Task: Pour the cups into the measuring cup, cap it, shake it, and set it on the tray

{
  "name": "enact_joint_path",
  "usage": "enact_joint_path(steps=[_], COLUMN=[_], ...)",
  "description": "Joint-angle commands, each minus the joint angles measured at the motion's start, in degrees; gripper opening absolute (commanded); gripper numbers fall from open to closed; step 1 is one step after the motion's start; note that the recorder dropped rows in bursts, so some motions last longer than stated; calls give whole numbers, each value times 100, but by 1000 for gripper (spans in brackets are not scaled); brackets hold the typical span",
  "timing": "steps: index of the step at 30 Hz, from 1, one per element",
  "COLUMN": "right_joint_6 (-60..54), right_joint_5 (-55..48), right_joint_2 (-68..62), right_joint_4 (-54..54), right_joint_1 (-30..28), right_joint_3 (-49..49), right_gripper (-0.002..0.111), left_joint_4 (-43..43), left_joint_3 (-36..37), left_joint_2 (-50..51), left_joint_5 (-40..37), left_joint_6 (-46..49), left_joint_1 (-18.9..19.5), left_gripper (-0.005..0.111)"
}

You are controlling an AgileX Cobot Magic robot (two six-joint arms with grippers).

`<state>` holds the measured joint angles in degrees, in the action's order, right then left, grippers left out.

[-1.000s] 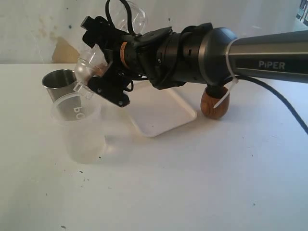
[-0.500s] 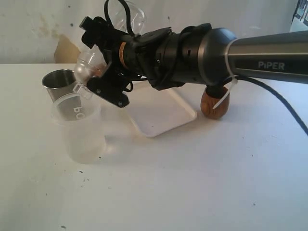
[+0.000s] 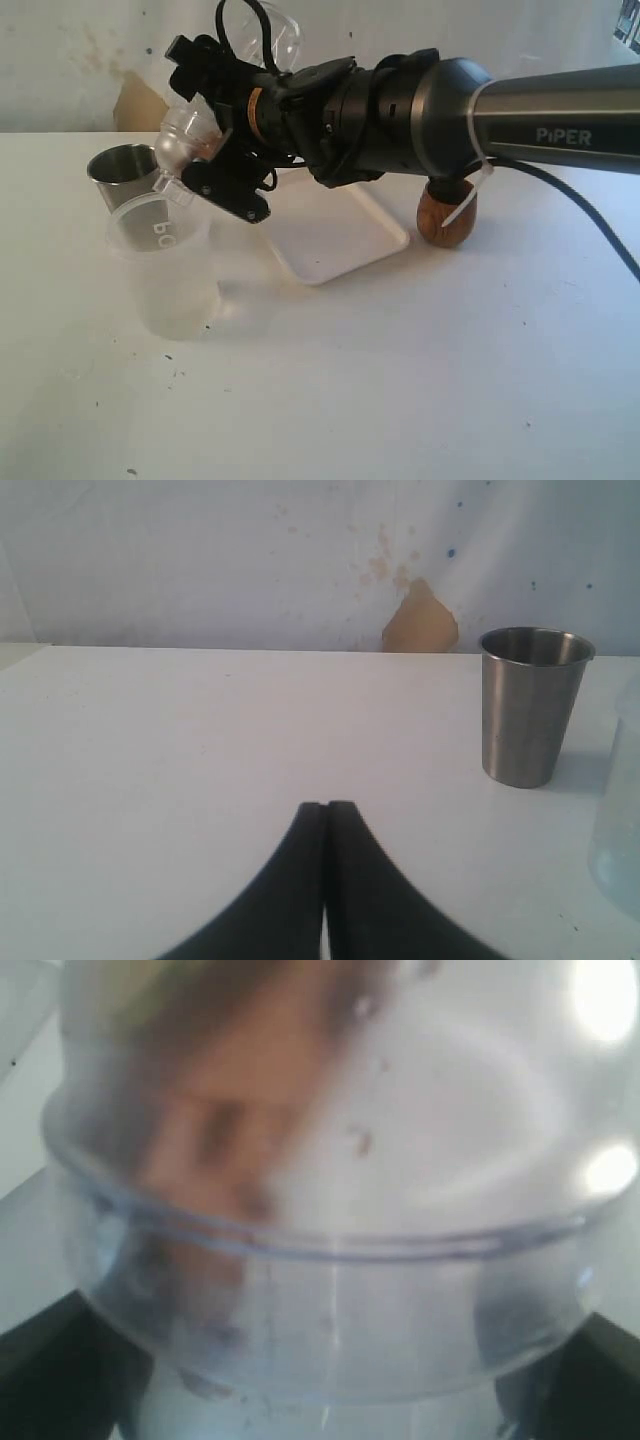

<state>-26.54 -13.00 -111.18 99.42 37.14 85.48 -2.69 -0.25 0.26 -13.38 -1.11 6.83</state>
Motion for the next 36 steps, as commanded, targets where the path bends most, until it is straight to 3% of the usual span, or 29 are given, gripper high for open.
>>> enact_joint_path(steps=[1,36], right_joint_6=[-42,272], right_joint_5=[-106,29], right_joint_2=[110,110], right_joint_4=[53,53], right_joint_1=[9,18], right_joint_3=[72,72], right_gripper=[0,0], left_joint_4=[8,8], left_joint_3=[25,25], left_joint_2=[-26,-26], left_joint_5=[0,0], left_joint_6=[-16,-16], left_joint_1=[-12,-12], left_gripper=[0,0])
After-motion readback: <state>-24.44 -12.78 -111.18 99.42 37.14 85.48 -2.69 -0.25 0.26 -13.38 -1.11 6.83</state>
